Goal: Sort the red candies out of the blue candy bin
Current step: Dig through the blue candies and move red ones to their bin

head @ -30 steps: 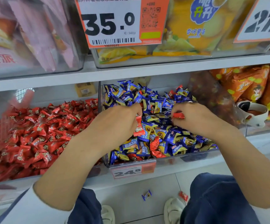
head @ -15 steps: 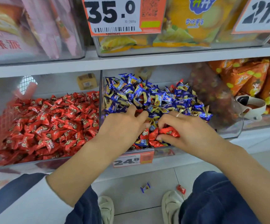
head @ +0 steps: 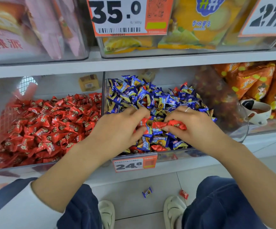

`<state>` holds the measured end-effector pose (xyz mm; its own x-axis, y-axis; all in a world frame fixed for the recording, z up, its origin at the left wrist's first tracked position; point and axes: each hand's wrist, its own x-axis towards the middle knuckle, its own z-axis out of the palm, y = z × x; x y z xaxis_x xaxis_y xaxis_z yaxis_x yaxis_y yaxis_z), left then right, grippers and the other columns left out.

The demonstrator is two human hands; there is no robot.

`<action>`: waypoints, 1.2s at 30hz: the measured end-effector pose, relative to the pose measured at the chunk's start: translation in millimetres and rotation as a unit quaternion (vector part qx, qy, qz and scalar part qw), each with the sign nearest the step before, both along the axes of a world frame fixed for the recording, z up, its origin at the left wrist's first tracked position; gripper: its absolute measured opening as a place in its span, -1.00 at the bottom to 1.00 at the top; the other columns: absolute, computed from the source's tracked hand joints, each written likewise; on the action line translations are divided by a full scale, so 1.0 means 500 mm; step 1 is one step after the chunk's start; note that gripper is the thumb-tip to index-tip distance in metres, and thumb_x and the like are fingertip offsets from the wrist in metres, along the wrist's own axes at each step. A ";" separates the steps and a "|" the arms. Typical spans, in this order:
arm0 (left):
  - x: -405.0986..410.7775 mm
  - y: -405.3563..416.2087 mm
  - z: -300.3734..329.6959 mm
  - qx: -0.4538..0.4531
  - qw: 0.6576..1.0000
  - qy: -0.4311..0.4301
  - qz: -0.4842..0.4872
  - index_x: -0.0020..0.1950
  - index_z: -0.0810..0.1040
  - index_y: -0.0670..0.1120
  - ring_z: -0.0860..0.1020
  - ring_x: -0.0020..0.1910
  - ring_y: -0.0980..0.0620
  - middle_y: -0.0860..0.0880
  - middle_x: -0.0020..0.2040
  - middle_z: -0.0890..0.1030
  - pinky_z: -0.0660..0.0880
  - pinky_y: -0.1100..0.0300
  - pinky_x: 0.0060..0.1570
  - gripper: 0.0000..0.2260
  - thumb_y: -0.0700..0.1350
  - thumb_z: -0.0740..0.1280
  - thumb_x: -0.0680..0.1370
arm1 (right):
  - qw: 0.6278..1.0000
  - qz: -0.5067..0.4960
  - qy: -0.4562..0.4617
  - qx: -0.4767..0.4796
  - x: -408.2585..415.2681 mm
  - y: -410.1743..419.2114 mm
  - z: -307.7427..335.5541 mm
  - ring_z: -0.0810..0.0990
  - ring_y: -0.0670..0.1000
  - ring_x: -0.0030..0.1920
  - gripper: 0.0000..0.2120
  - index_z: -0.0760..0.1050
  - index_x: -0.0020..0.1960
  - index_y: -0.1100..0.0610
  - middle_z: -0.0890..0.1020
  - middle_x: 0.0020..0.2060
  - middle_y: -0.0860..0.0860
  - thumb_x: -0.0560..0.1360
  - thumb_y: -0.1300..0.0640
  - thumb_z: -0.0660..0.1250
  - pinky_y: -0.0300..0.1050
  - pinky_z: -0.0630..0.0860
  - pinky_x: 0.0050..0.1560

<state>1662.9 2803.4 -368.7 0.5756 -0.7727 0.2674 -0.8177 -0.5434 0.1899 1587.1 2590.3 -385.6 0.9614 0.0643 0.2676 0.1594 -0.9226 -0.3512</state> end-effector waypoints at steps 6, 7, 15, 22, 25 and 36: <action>0.018 0.105 0.058 -0.180 0.974 0.075 0.117 0.11 0.41 0.17 0.51 -0.32 0.12 0.15 -0.23 0.52 0.44 0.12 -0.25 -0.78 0.12 0.32 0.49 | 0.956 -0.033 0.039 0.287 0.014 0.072 0.043 0.51 -0.19 -0.30 -0.94 0.56 -0.07 0.02 0.59 -0.28 -0.14 0.46 0.06 0.39 -0.35 0.42 -0.23; 0.027 0.128 0.054 -0.174 0.971 0.072 0.146 0.11 0.42 0.15 0.48 -0.37 0.08 0.11 -0.31 0.50 0.42 0.12 -0.28 -0.76 0.13 0.32 0.48 | 0.948 -0.021 0.048 0.313 0.018 0.094 0.051 0.49 -0.19 -0.34 -0.94 0.56 -0.07 0.03 0.58 -0.31 -0.14 0.47 0.07 0.38 -0.37 0.39 -0.26; 0.127 0.278 0.004 -0.214 0.917 0.216 0.258 0.07 0.50 0.03 0.56 -0.04 -0.10 -0.09 -0.05 0.62 0.40 0.15 -0.08 -0.77 0.03 0.41 0.47 | 0.979 0.041 0.001 0.199 0.150 0.331 0.088 0.45 -0.13 -0.03 -0.83 0.53 0.05 0.00 0.47 -0.05 -0.06 0.49 -0.01 0.36 -0.41 0.31 0.01; 0.159 0.349 0.015 -0.383 0.788 0.359 0.321 0.10 0.62 -0.04 0.53 0.10 0.13 0.05 0.09 0.62 0.36 0.44 0.00 -0.84 -0.10 0.30 0.56 | 0.982 0.085 0.137 0.096 0.197 0.360 0.089 0.32 -0.06 0.40 -0.39 0.19 0.47 -0.10 0.35 0.42 -0.07 0.48 -0.25 0.21 -0.23 0.24 0.31; 0.157 0.327 0.028 -0.397 0.796 0.319 0.325 0.04 0.63 -0.06 0.53 0.05 0.11 0.04 0.04 0.62 0.37 0.34 0.01 -0.85 -0.15 0.28 0.56 | 0.986 0.063 0.095 0.125 0.154 0.298 0.088 0.46 -0.16 0.19 -0.66 0.42 0.29 -0.15 0.51 0.18 -0.17 0.52 -0.10 0.25 -0.30 0.32 0.11; 0.083 0.077 0.038 -0.306 0.915 0.230 0.128 -0.01 0.60 0.08 0.54 -0.11 0.29 0.17 -0.08 0.62 0.41 0.43 -0.01 -0.83 -0.18 0.29 0.55 | 0.975 -0.134 0.120 0.126 0.049 -0.011 0.056 0.54 -0.11 0.14 -0.77 0.56 0.18 0.01 0.61 0.11 -0.10 0.54 0.06 0.31 -0.26 0.39 0.10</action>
